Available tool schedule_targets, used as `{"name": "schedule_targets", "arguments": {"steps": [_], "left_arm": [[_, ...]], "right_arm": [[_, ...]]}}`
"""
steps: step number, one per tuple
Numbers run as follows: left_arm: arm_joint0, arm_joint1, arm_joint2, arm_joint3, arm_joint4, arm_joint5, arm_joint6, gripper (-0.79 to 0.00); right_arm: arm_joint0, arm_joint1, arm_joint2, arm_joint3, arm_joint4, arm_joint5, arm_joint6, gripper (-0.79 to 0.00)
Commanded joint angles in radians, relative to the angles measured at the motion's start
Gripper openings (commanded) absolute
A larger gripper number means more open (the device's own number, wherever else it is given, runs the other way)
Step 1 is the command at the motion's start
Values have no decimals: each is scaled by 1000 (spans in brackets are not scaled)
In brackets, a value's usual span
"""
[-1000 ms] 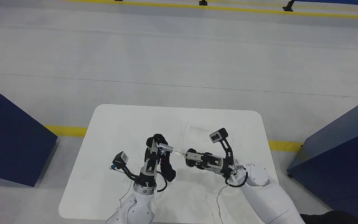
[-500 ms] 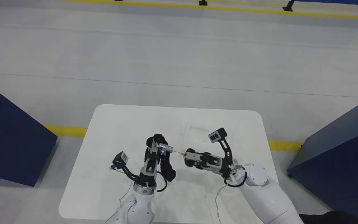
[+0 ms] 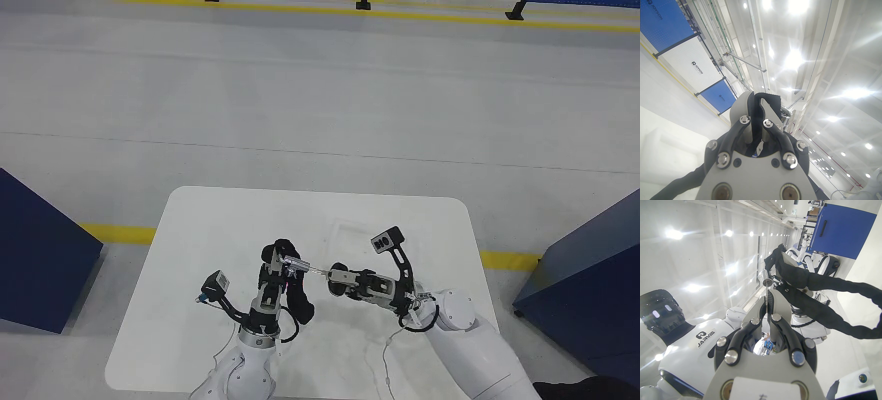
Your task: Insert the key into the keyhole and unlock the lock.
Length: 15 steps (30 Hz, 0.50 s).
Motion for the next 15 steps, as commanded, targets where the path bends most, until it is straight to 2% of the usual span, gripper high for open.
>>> {"name": "schedule_targets", "arguments": {"steps": [1, 15], "left_arm": [[0, 0, 0, 0, 0, 0, 0, -785], [0, 0, 0, 0, 0, 0, 0, -785]], "right_arm": [[1, -2, -1, 0, -1, 1, 1, -785], [7, -14, -4, 6, -6, 16, 3, -785]]}}
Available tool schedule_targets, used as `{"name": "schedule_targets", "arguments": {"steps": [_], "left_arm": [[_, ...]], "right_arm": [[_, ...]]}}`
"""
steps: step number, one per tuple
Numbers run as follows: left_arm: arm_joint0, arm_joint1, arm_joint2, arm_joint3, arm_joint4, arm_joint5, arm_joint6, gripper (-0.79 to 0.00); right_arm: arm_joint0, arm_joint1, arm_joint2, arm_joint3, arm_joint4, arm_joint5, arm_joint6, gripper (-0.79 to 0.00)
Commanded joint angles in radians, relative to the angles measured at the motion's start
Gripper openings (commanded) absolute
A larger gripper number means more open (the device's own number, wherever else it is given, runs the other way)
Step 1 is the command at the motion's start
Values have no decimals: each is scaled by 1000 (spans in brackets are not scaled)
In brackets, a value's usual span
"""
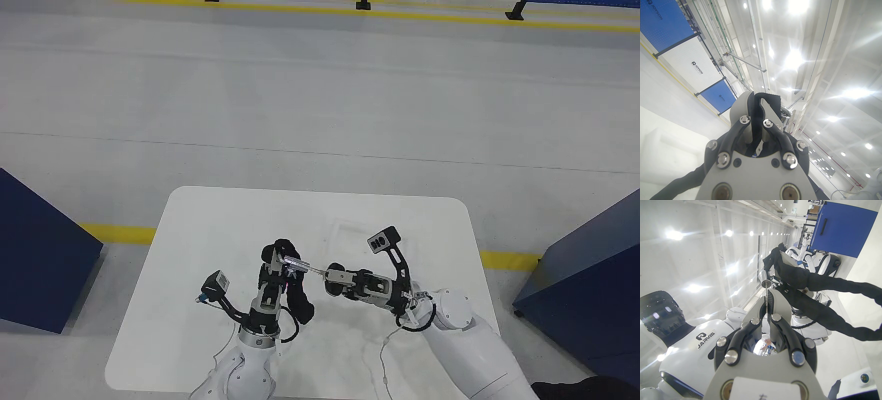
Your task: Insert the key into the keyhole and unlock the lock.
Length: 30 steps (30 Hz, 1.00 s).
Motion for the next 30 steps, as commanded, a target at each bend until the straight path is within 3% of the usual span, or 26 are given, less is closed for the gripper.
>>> {"name": "schedule_targets", "arguments": {"steps": [1, 30], "left_arm": [[0, 0, 0, 0, 0, 0, 0, -785], [0, 0, 0, 0, 0, 0, 0, -785]], "right_arm": [[1, -1, 0, 0, -2, 1, 1, -785], [24, -27, -11, 4, -16, 40, -3, -785]]}}
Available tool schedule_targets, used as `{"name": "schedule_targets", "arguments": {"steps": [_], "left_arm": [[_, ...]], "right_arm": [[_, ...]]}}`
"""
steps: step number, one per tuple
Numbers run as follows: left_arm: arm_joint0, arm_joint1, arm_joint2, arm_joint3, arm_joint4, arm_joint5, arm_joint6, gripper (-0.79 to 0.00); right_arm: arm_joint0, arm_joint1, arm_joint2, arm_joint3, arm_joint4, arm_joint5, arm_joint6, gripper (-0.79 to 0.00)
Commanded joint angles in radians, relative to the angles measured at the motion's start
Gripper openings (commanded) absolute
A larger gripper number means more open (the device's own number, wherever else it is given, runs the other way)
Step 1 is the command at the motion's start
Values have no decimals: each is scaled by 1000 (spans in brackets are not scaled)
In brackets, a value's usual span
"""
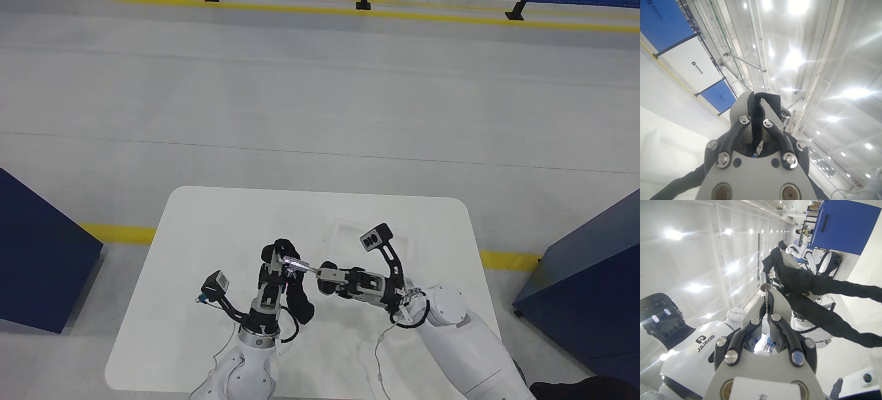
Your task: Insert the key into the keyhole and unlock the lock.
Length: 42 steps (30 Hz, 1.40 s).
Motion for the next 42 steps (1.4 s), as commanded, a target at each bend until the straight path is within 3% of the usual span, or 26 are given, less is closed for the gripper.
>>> {"name": "schedule_targets", "arguments": {"steps": [1, 40, 41, 42], "left_arm": [[0, 0, 0, 0, 0, 0, 0, -785], [0, 0, 0, 0, 0, 0, 0, -785], [0, 0, 0, 0, 0, 0, 0, -785], [0, 0, 0, 0, 0, 0, 0, -785]], "right_arm": [[2, -2, -1, 2, 0, 1, -1, -785], [34, -36, -22, 36, -9, 5, 16, -785], [33, -37, -22, 37, -8, 3, 16, -760], [33, -37, -21, 37, -7, -1, 16, -471]]}}
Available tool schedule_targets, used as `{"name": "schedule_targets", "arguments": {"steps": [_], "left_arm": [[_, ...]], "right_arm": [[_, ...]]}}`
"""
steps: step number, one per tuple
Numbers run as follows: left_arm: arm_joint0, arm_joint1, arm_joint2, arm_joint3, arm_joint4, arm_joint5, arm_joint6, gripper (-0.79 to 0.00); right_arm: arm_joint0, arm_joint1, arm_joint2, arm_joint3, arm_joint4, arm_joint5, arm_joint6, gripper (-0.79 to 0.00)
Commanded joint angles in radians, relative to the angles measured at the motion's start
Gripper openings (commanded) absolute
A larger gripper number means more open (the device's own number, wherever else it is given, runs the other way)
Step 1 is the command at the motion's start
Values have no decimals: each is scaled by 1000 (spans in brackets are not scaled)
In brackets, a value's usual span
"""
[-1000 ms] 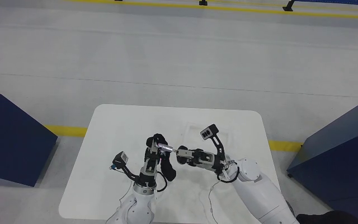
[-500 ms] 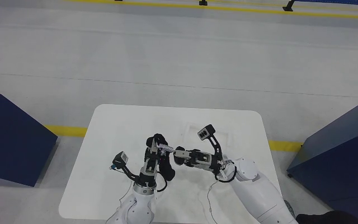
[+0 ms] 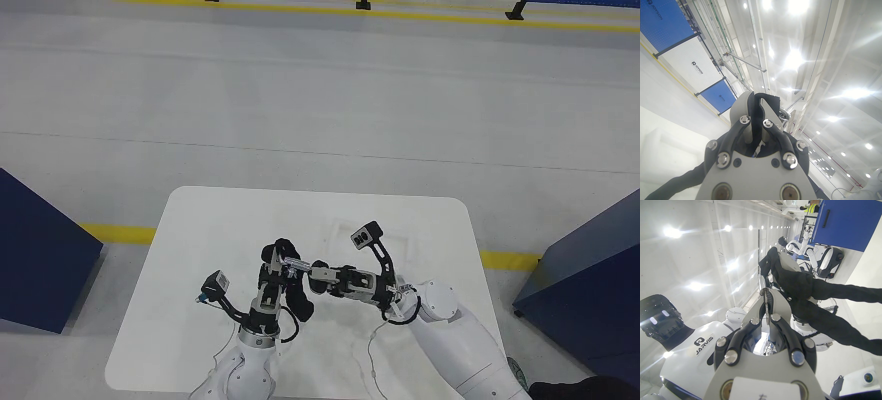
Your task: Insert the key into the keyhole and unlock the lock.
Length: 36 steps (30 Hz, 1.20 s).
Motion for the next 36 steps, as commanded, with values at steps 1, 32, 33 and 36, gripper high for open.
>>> {"name": "schedule_targets", "arguments": {"steps": [1, 32, 33, 36], "left_arm": [[0, 0, 0, 0, 0, 0, 0, -785], [0, 0, 0, 0, 0, 0, 0, -785], [0, 0, 0, 0, 0, 0, 0, -785], [0, 0, 0, 0, 0, 0, 0, -785]], "right_arm": [[-2, -1, 2, 1, 2, -7, 0, -363], [-65, 0, 88, 77, 58, -146, 95, -637], [-66, 0, 88, 76, 58, -147, 94, -643], [-66, -1, 90, 76, 53, -146, 91, -659]]}}
